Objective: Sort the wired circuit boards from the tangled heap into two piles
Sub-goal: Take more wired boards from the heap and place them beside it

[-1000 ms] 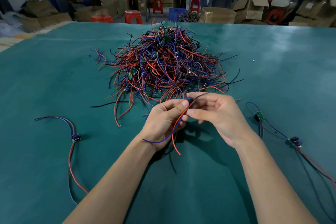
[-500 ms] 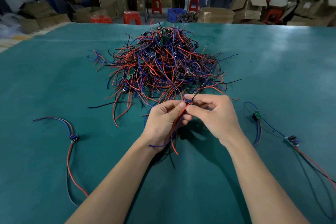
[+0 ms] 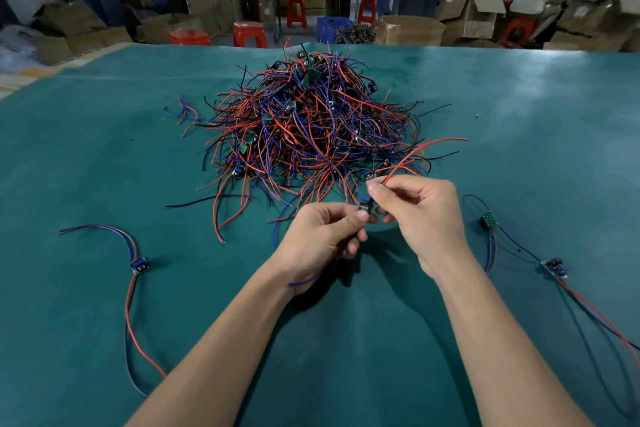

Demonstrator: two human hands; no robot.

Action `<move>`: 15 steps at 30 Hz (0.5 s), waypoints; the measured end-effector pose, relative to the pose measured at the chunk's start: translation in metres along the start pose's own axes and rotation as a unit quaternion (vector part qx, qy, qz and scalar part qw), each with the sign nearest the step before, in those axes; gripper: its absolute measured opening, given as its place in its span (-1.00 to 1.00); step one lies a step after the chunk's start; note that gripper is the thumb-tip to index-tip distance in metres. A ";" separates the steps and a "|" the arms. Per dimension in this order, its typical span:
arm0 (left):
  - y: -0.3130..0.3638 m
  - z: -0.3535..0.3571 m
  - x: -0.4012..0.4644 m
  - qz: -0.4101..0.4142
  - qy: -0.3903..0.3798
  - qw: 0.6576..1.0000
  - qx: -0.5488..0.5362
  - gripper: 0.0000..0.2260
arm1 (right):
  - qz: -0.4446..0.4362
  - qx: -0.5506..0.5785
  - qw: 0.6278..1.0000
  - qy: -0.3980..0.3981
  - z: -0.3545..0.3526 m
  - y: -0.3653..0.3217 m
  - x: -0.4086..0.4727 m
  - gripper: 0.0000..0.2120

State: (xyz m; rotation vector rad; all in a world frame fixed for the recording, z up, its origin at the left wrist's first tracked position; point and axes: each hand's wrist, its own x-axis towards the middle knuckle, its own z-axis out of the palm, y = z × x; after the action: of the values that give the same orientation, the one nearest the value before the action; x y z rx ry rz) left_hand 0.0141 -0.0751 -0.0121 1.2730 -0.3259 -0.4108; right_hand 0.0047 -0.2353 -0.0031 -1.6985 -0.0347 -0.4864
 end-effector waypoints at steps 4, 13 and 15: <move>0.002 0.000 0.000 0.007 -0.028 0.999 0.045 -0.87 | -0.003 -0.034 0.998 0.047 -0.010 0.004 0.004 -0.88; 0.004 0.002 -0.006 0.015 -0.043 0.999 0.023 -0.88 | 0.025 0.073 0.889 0.451 -0.053 0.003 0.017 -0.93; 0.004 0.002 -0.005 0.021 -0.001 0.999 -0.033 -0.90 | 0.069 0.080 0.874 0.475 -0.049 0.001 0.017 -0.97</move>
State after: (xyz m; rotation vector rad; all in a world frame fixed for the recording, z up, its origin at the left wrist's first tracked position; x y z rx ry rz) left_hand 0.0097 -0.0734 -0.0075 1.1991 -0.3387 -0.3842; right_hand 0.0060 -0.2860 0.0065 -1.1392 0.7361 -1.1288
